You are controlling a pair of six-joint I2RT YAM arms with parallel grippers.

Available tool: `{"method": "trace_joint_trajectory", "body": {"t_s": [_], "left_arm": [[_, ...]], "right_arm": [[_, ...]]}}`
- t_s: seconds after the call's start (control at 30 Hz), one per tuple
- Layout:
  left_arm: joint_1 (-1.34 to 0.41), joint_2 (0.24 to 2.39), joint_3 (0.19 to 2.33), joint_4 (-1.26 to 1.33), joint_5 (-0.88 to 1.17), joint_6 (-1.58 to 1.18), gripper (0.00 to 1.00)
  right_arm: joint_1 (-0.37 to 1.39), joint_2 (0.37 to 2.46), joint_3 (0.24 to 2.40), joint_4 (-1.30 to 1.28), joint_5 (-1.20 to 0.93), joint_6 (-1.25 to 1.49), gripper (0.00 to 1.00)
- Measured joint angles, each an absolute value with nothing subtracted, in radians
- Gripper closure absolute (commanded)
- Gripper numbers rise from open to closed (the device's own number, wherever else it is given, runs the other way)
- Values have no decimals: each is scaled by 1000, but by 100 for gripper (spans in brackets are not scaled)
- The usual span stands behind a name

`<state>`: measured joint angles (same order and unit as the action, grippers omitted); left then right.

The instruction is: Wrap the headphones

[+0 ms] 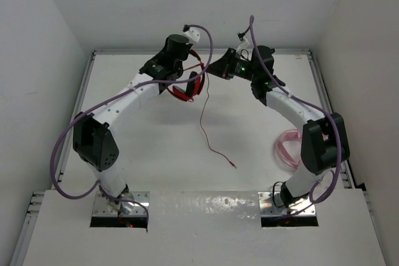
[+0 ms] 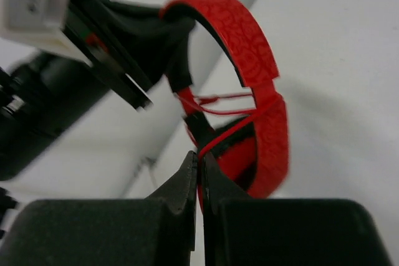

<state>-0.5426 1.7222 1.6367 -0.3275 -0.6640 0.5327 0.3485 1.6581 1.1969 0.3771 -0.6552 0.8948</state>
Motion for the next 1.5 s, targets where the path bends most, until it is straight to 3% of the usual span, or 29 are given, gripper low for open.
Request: {"method": "trace_joint_trajectory", "body": {"t_s": [0.13, 0.47, 0.87, 1.2, 1.23, 1.43, 1.5], "left_arm": [[-538, 1722, 1666, -450, -668, 348, 100], [-427, 1777, 1875, -659, -644, 118, 100], [-359, 1905, 1993, -655, -590, 7, 100], [-339, 1925, 2135, -785, -450, -143, 100], [-336, 1927, 2149, -805, -439, -154, 100], [-325, 1949, 2241, -849, -378, -185, 100], [-325, 1949, 2262, -856, -359, -189, 100]], "right_arm": [[393, 1715, 1195, 590, -593, 1138, 100], [526, 1767, 1235, 748, -402, 1396, 97], [606, 1876, 1404, 815, -456, 1411, 95], [657, 1915, 1430, 595, -410, 1160, 95], [660, 1910, 1419, 565, -398, 1124, 94], [683, 1891, 1393, 392, -390, 871, 59], [685, 1862, 1348, 364, -400, 795, 39]]}}
